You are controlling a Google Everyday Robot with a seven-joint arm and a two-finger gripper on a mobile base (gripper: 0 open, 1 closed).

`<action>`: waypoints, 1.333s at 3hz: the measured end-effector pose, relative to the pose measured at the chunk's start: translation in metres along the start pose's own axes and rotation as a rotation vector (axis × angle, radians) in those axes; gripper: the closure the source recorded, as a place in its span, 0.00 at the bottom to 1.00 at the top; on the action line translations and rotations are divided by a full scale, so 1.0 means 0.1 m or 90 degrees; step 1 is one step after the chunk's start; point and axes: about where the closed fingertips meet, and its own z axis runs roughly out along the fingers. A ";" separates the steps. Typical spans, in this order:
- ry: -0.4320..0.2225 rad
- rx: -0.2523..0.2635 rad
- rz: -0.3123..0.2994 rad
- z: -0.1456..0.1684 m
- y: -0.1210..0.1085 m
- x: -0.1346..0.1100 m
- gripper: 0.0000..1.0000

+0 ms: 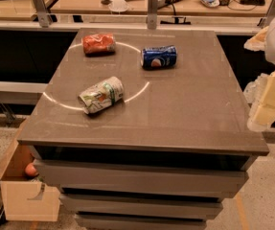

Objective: Place pepsi can upright

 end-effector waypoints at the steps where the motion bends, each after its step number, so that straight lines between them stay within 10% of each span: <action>1: 0.000 0.000 0.000 0.00 0.00 0.00 0.00; 4: -0.071 0.039 -0.074 0.37 -1.06 -0.57 0.00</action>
Offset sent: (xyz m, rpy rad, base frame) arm 0.0686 0.0272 0.0219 0.0219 -0.0814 0.1124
